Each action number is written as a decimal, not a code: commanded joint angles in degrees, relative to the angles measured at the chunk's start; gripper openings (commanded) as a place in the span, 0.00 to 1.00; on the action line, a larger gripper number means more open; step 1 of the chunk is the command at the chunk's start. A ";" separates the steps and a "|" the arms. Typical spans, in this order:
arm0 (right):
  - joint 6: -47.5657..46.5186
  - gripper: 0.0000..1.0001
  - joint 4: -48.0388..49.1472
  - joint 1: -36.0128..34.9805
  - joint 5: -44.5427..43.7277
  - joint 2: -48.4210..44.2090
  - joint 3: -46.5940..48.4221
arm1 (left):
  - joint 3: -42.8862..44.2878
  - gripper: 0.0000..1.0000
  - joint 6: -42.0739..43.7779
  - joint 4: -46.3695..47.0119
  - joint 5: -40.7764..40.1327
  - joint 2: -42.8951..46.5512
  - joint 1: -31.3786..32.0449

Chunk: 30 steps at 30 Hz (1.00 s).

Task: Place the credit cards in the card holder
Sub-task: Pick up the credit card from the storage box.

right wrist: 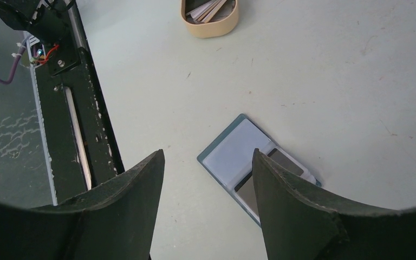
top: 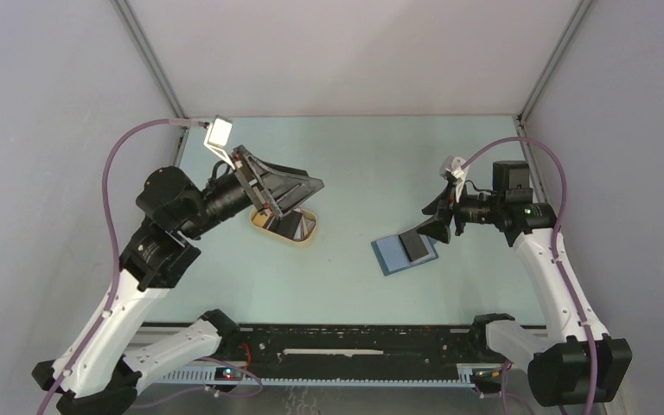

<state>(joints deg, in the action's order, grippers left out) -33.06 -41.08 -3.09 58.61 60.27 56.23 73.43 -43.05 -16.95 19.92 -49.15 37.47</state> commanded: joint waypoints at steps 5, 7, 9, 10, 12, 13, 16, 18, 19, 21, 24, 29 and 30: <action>-0.75 0.69 -0.26 0.65 1.81 0.72 -0.06 | -0.60 1.00 -4.12 4.79 2.93 1.06 0.61; -0.83 0.70 -0.25 0.68 1.98 0.65 -0.20 | -0.45 1.00 -4.15 4.89 3.13 0.90 0.78; -0.91 0.69 -0.31 0.63 2.12 0.64 -0.24 | -0.65 1.00 -4.29 5.42 3.09 1.13 0.83; -0.87 0.69 -0.32 0.63 2.12 0.56 -0.29 | -0.59 1.00 -4.40 5.59 3.23 1.18 0.84; -0.92 0.70 -0.25 0.63 2.22 0.48 -0.32 | -0.36 1.00 -4.41 5.68 3.33 1.24 0.84; -0.93 0.70 -0.28 0.68 2.29 0.46 -0.33 | -0.20 1.00 -4.48 5.62 3.41 1.24 0.84; -0.88 0.70 -0.27 0.64 2.38 0.37 -0.36 | 0.05 1.00 -4.55 5.74 3.76 1.24 1.00; -0.98 0.69 -0.33 0.67 2.47 0.31 -0.34 | 0.05 1.00 -4.46 5.90 3.98 1.16 1.19; -1.01 0.70 -0.35 0.62 2.52 0.34 -0.33 | 0.04 1.00 -4.03 5.75 4.24 1.08 1.26; -1.17 0.70 -0.40 0.69 2.48 0.32 -0.33 | 0.01 1.00 -1.32 4.24 3.51 1.31 1.16; -1.63 0.70 -0.57 0.57 2.31 -0.09 -0.38 | -2.17 1.00 6.81 1.41 -0.56 2.98 1.20; -2.56 0.70 -0.90 -0.05 2.04 -1.66 -0.36 | -10.94 1.00 19.27 -1.07 -16.66 6.69 0.12; -2.74 0.70 -0.88 -0.27 1.91 -1.93 -0.33 | -12.55 1.00 20.65 -1.09 -19.16 6.91 -0.28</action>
<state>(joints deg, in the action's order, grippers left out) -34.17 -41.54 -2.76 59.68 60.49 55.83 67.07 -33.76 -15.99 13.89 -44.03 38.37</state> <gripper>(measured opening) 0.695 0.996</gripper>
